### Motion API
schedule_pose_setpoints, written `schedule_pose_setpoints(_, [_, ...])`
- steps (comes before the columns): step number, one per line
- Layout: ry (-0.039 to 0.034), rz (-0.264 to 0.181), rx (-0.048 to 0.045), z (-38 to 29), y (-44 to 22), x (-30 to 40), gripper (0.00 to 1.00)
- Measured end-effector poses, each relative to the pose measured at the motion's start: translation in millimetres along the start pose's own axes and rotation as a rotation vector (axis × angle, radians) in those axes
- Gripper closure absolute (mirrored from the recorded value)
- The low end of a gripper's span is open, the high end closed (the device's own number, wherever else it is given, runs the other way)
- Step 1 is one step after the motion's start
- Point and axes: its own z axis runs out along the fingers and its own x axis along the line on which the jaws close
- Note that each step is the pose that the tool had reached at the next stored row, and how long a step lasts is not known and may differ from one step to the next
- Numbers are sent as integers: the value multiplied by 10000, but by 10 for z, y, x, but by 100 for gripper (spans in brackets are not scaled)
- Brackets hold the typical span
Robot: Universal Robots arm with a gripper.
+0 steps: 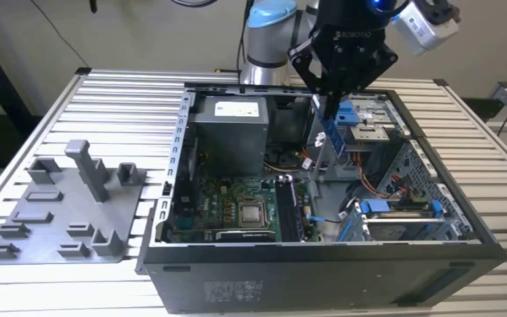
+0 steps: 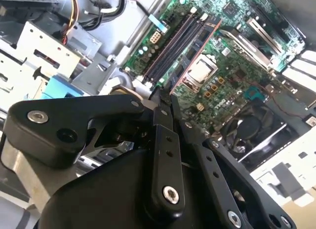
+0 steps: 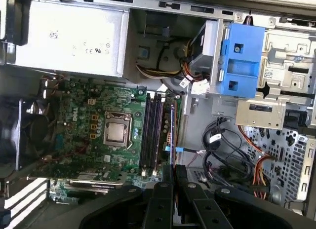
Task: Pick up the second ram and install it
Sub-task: 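Insert the second ram into the second slot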
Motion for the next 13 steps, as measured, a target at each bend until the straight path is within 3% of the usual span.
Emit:
schedule_pose_setpoints(7, [17, 758, 23, 3, 0, 0, 86])
schedule_pose_setpoints(13, [18, 795, 23, 4, 0, 0, 86])
